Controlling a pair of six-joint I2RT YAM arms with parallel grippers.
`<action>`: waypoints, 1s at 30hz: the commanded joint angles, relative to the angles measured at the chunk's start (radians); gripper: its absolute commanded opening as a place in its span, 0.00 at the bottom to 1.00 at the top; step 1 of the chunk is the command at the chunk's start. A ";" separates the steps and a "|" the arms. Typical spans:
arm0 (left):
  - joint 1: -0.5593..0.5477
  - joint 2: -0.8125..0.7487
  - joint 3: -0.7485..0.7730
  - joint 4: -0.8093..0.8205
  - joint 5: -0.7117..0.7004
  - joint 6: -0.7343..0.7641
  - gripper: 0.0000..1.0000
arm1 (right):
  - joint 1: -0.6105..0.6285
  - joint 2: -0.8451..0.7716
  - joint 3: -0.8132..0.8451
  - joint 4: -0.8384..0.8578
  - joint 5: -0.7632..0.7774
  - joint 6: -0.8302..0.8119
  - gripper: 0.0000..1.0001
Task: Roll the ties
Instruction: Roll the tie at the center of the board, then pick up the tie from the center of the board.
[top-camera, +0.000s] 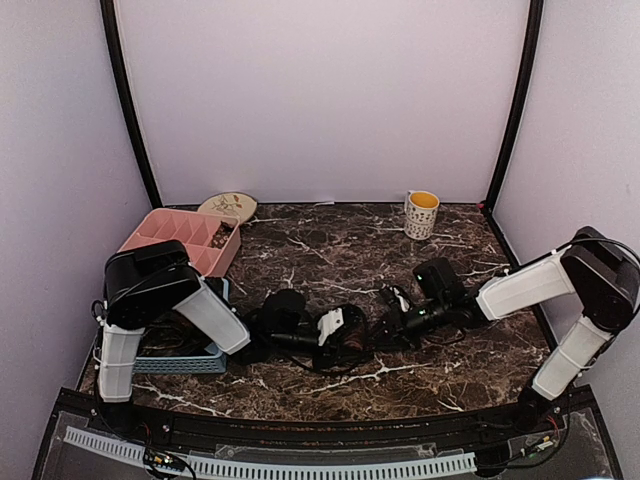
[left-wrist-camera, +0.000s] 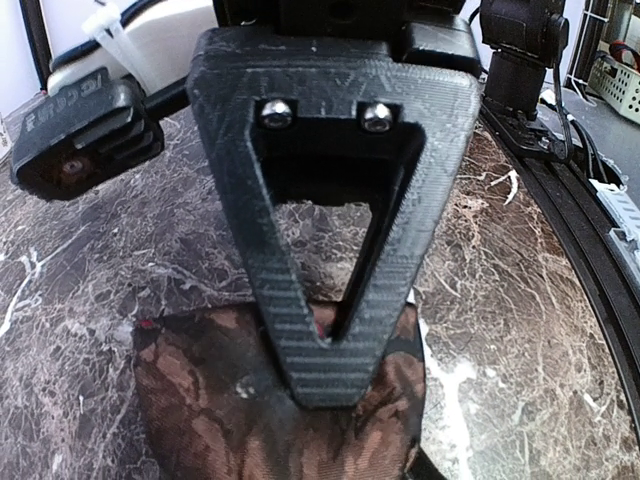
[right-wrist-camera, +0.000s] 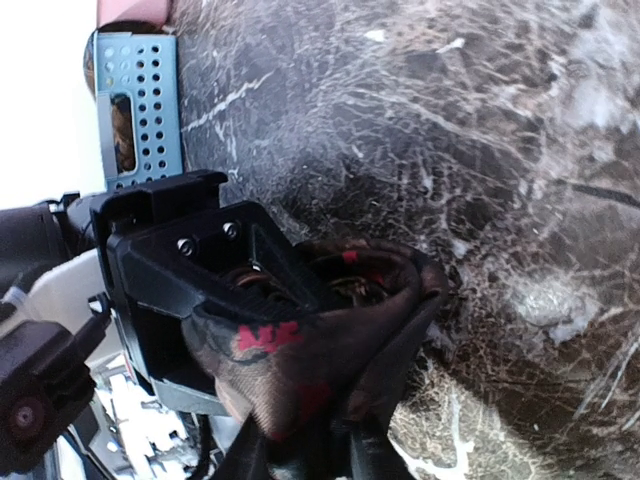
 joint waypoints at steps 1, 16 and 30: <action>-0.008 -0.001 -0.043 -0.161 -0.018 0.022 0.23 | 0.010 0.028 -0.013 -0.060 0.065 -0.016 0.03; -0.007 -0.117 -0.061 -0.156 -0.114 0.040 0.93 | 0.013 -0.049 -0.027 -0.002 0.066 -0.022 0.00; -0.008 -0.067 -0.014 -0.138 -0.111 0.005 0.99 | 0.019 -0.057 -0.015 0.038 0.025 -0.004 0.00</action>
